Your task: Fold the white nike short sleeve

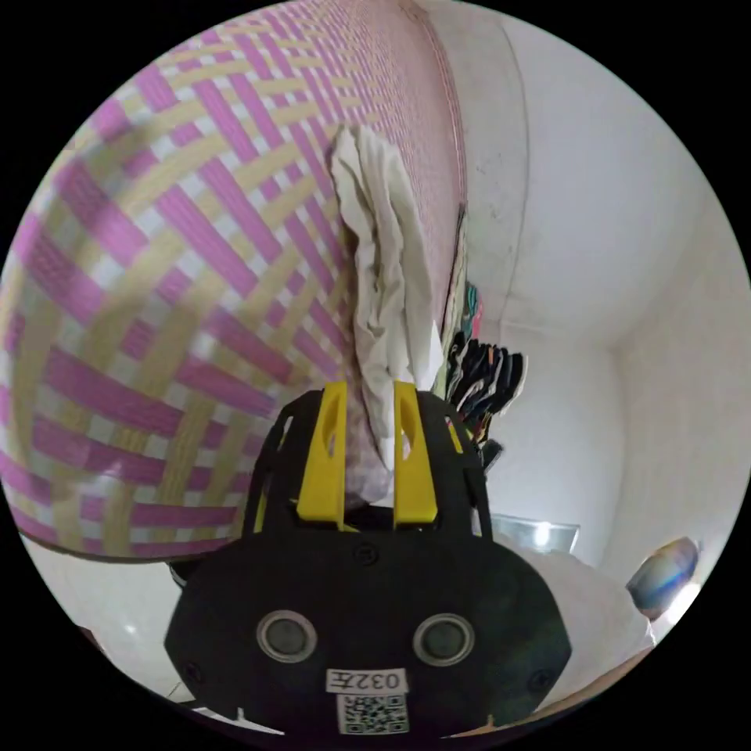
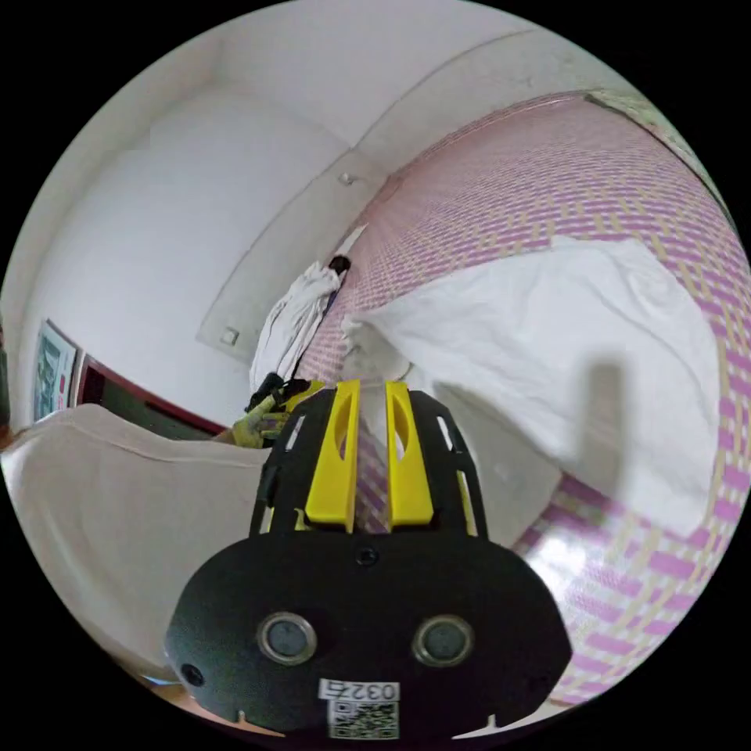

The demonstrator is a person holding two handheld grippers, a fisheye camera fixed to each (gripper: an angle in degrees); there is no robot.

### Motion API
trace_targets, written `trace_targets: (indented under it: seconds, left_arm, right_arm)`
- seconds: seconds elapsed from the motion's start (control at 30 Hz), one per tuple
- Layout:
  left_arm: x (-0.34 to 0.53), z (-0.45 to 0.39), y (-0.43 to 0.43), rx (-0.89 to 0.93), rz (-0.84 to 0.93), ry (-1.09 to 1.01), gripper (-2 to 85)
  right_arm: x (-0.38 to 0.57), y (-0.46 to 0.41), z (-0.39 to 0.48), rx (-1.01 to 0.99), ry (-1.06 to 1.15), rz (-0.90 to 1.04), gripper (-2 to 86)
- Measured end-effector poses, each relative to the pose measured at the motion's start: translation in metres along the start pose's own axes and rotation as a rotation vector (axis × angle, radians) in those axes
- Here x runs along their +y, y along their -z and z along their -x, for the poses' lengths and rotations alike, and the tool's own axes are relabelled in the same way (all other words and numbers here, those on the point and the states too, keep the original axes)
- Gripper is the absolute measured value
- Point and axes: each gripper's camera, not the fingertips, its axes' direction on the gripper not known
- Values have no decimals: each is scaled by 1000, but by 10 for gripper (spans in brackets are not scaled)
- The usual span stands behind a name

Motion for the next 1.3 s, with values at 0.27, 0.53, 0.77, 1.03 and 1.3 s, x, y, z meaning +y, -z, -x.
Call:
trace_targets:
  seconds: [0.27,0.53,0.77,1.03,1.3]
  left_arm:
    - [-11,-36,-43,-110,191,-98,59]
    - [5,-31,-29,-31,169,-42,36]
    - [35,-48,-34,-63,196,-57,27]
    - [106,-64,-29,-69,135,-102,-13]
    - [212,-152,94,-243,-330,-356,-14]
  right_arm:
    - [-26,-131,111,410,417,365,87]
    - [3,-194,150,555,525,533,54]
    - [11,-143,161,326,364,418,-7]
    - [12,20,254,395,470,-50,-10]
    - [88,186,383,820,670,-499,-10]
